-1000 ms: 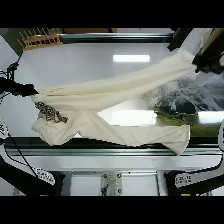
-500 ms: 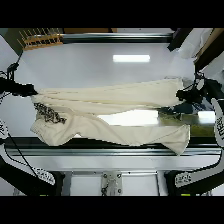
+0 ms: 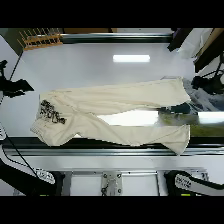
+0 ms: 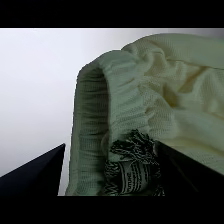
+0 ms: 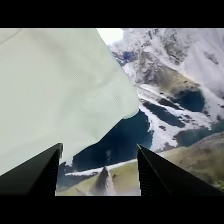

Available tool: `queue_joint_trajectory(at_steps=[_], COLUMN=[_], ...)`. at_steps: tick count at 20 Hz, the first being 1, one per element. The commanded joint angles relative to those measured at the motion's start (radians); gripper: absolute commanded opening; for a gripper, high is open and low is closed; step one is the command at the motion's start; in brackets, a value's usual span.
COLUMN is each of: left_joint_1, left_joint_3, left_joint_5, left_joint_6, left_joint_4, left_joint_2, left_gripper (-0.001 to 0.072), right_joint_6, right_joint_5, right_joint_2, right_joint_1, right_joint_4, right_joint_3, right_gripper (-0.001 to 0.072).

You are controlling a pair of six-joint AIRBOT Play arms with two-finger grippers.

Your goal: Fold the clothes and pants, and hang the long-sleeved shirts on hangers.

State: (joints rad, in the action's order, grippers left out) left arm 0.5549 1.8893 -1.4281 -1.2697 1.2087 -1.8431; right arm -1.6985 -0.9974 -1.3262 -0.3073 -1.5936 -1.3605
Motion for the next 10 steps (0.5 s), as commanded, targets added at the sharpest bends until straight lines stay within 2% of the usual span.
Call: queue_joint_trajectory(at_steps=[1, 5, 8, 10], left_joint_1=[0.055, 0.12, 0.153, 0.177], left_joint_3=[-0.058, -0.388, -0.677, -0.842], left_joint_5=[-0.034, 0.026, 0.143, 0.209], left_joint_6=[-0.106, -0.126, -0.122, -0.122], left_joint_4=[0.032, 0.068, 0.136, 0.127], left_joint_2=[0.096, 0.306, 0.475, 0.565], left_gripper=[0.0615, 0.0614, 0.0616, 0.0635], right_joint_6=[0.0, 0.0, 0.0, 0.0], right_joint_5=[-0.086, -0.085, -0.086, -0.086], right_joint_2=[0.158, 0.3, 0.352, 0.36], right_joint_1=[0.0, 0.0, 0.0, 0.0], right_joint_4=[0.005, 0.064, 0.154, 0.252], right_joint_3=[0.042, 0.187, 0.274, 0.298], right_gripper=[0.0516, 0.0515, 0.0515, 0.0515])
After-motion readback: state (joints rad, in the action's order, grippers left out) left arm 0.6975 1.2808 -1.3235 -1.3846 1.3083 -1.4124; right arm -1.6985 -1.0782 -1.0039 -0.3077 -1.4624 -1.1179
